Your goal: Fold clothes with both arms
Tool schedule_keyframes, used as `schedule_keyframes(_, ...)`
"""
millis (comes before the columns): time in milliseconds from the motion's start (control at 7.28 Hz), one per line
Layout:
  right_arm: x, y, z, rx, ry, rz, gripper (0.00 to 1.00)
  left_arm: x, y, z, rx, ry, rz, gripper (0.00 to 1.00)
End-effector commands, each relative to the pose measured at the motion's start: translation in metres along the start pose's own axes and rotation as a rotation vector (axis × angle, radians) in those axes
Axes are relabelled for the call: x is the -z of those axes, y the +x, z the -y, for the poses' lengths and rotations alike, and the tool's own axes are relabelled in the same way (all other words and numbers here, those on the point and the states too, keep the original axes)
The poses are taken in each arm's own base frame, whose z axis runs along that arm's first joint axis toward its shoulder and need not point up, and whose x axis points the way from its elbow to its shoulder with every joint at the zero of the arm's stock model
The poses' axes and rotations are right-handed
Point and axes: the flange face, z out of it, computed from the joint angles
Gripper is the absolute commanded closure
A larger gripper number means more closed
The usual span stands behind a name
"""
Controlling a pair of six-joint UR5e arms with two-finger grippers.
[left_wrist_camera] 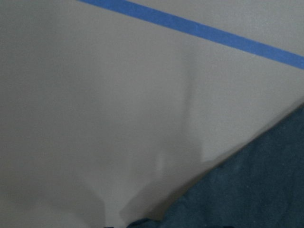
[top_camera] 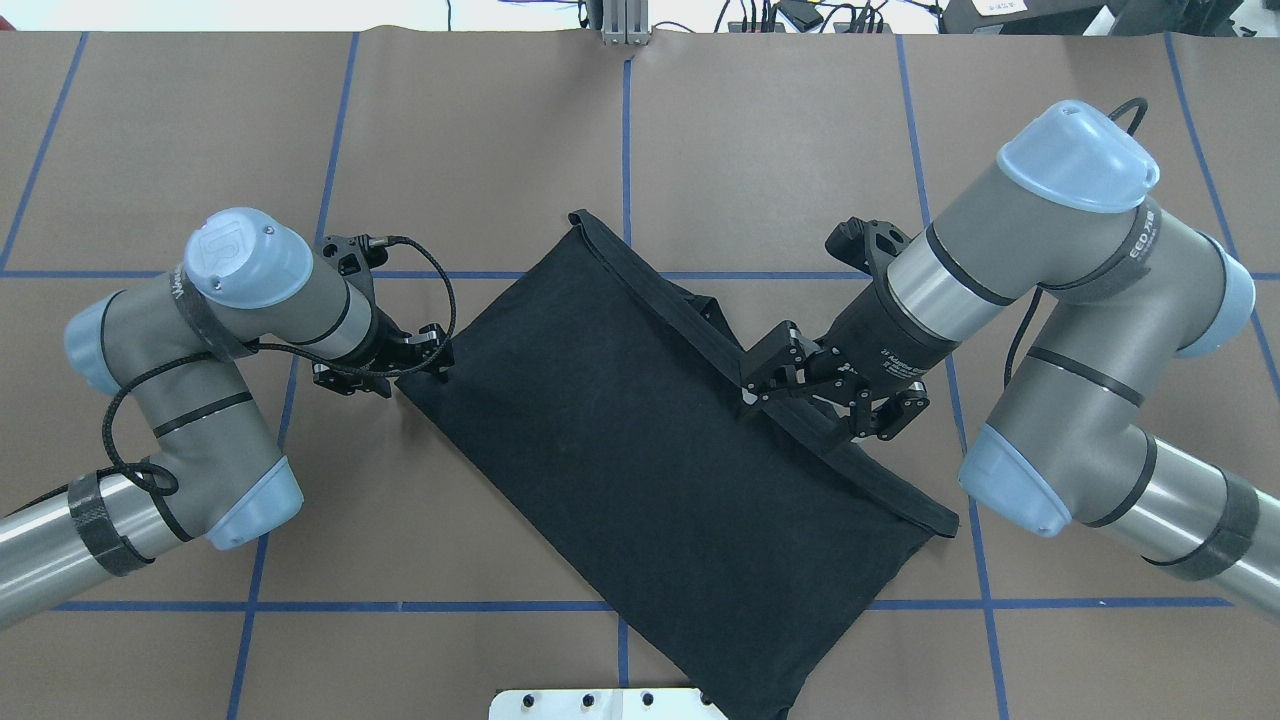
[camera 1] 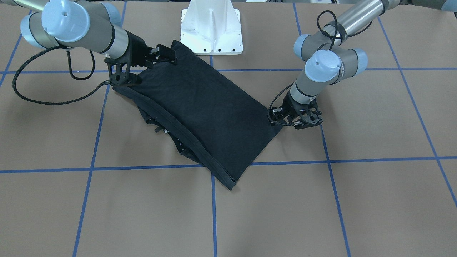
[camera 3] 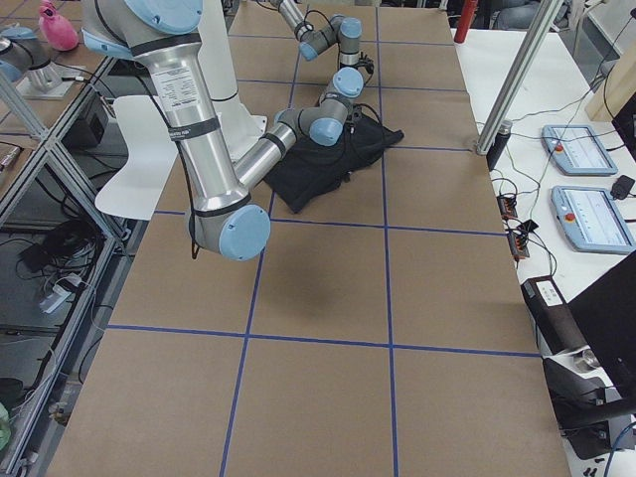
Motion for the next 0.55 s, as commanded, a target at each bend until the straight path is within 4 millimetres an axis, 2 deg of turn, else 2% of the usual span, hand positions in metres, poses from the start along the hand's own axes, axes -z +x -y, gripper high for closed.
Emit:
schedule_keyframes(0, 0.0006, 0.0008, 0.0018, -0.003, 0.004, -0.001, 0.0, -0.0038, -0.0002, -0.002, -0.002, -0.006, 0.003, 0.3)
schedule_keyframes(275, 0.0021, 0.001, 0.0025, -0.002, 0.005, 0.0, 0.0, -0.0058, -0.0007, -0.001, 0.0, -0.006, 0.005, 0.34)
schedule_keyframes(412, 0.0021, 0.001, 0.0024, -0.004, 0.005, 0.0, 0.0, -0.0059, -0.0009, -0.0011, 0.001, -0.008, 0.006, 0.41)
